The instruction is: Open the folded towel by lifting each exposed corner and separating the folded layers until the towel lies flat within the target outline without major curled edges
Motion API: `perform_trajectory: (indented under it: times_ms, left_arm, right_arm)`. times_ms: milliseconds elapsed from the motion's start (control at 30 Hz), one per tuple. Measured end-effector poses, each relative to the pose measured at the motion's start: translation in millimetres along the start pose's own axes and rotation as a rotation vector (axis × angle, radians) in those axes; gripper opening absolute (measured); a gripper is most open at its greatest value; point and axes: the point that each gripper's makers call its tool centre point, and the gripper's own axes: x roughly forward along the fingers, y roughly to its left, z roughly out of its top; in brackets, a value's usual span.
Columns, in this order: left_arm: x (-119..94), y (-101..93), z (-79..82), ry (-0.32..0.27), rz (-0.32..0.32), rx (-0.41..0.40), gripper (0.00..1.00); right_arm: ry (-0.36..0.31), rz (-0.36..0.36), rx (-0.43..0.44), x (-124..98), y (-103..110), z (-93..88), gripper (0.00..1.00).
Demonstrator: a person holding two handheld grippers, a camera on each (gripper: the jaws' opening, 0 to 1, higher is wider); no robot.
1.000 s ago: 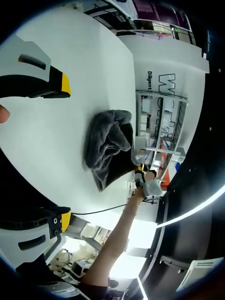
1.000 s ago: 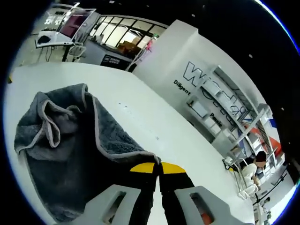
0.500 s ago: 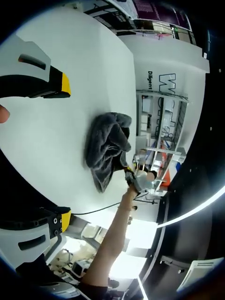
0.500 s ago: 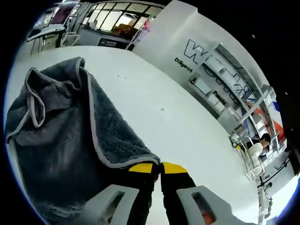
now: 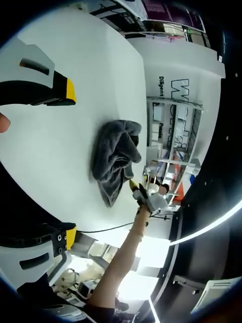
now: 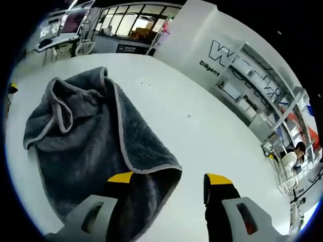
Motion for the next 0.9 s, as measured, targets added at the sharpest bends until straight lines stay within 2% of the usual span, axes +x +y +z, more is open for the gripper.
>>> perform_trajectory:
  times_ms: [67,133,167,233,333,500,567,700,767,800,900]
  left_arm:
    - [3,-1.3,-0.4,0.002,-0.004,-0.001,0.94]
    - [8,-2.2,0.0,0.008,-0.003,-0.004,0.94]
    - [13,-4.5,0.0,0.026,-0.015,0.039,0.95]
    - [18,-11.4,-1.9,0.058,-0.033,0.075,0.96]
    - [32,-19.2,10.8,0.041,-0.053,0.061,0.95]
    - [51,-23.9,30.6,0.020,-0.059,0.041,0.94]
    - [58,-26.4,40.8,0.007,-0.055,0.042,0.94]
    - [76,-28.7,52.6,0.012,-0.038,0.049,0.92]
    - [85,-29.6,54.3,0.028,-0.033,0.056,0.92]
    - [96,-32.7,53.1,0.060,-0.041,0.081,0.92]
    - [113,-39.0,51.1,0.101,-0.047,0.113,0.92]
  right_arm:
    - [-0.010,0.042,0.010,-8,7,-0.8,0.59]
    - [-0.025,0.051,0.006,-15,7,0.9,0.68]
    - [-0.033,0.064,-0.007,-22,8,1.7,0.70]
    - [-0.048,0.074,-0.012,-33,11,2.0,0.76]
    - [-0.088,0.110,-0.021,-47,22,2.9,0.85]
    - [-0.104,0.171,-0.042,-68,44,-4.7,1.00]
    - [-0.080,0.195,-0.074,-78,56,-13.8,0.99]
    - [-0.133,0.242,-0.064,-96,73,-15.1,0.99]
    - [-0.153,0.250,-0.058,-106,82,-17.7,0.99]
    - [-0.169,0.261,-0.068,-108,86,-17.0,0.99]
    - [-0.195,0.267,-0.077,-114,95,-18.6,0.99]
